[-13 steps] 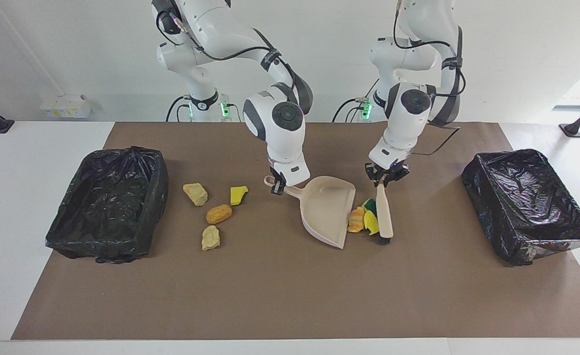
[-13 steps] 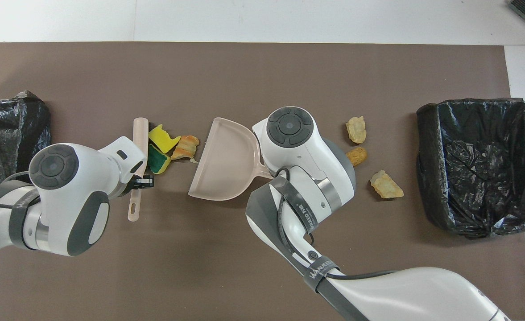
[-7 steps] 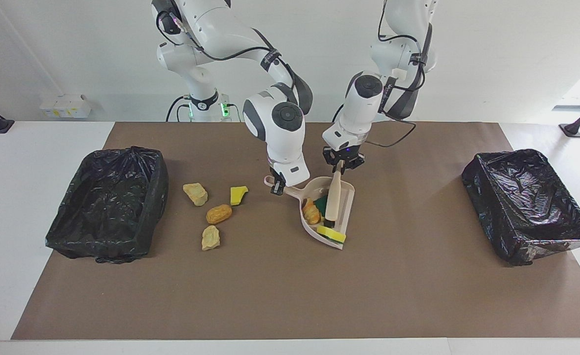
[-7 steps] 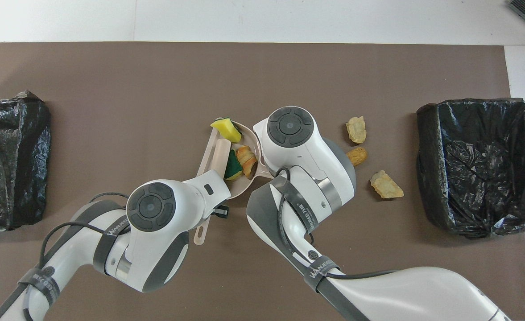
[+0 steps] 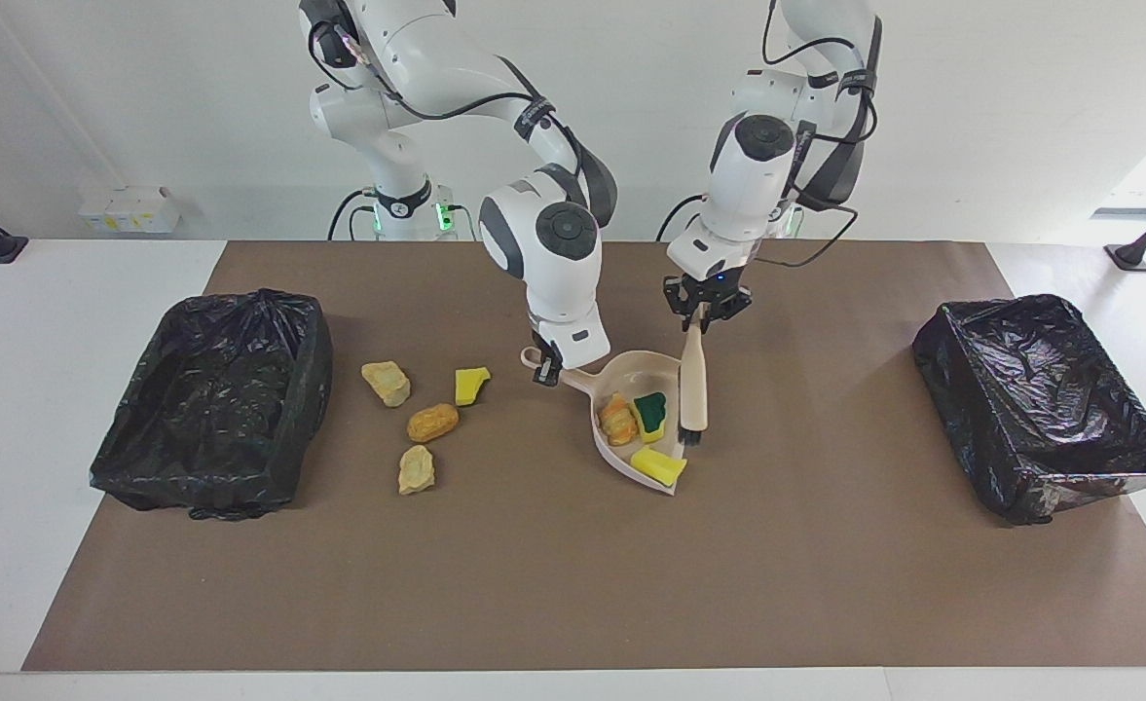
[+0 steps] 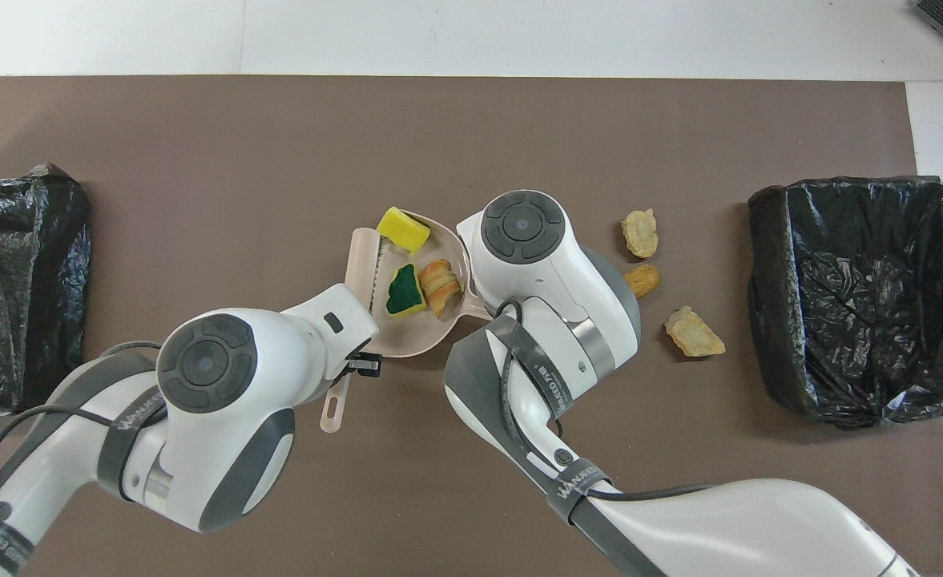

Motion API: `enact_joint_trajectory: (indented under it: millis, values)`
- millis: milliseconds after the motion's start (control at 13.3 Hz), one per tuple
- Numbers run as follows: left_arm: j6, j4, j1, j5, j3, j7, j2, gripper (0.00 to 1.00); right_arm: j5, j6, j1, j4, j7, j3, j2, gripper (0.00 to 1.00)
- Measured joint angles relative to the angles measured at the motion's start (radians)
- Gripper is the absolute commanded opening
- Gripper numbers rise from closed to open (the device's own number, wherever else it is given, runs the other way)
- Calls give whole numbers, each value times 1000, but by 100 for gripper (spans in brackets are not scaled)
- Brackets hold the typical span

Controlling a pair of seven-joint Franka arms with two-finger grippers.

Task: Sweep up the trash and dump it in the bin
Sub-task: 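Brush the sponge and trash pieces into the pink dustpan with the left gripper, then carry the dustpan to the nearby black bin and tip it with the right gripper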

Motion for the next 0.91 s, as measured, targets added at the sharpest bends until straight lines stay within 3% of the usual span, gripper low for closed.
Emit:
enact_joint_trajectory:
  millis: [226, 603, 905]
  values:
    - [-68, 88, 103, 15, 4, 99, 27, 0, 1, 0, -31, 10, 38, 0, -20, 0]
    - [90, 107, 148, 15, 5, 251, 204, 0, 11, -7, -195, 22, 35, 0, -123, 0]
    - [52, 114, 115, 16, -19, 82, 204, 0, 38, -74, -363, 36, -71, -1, -179, 0]
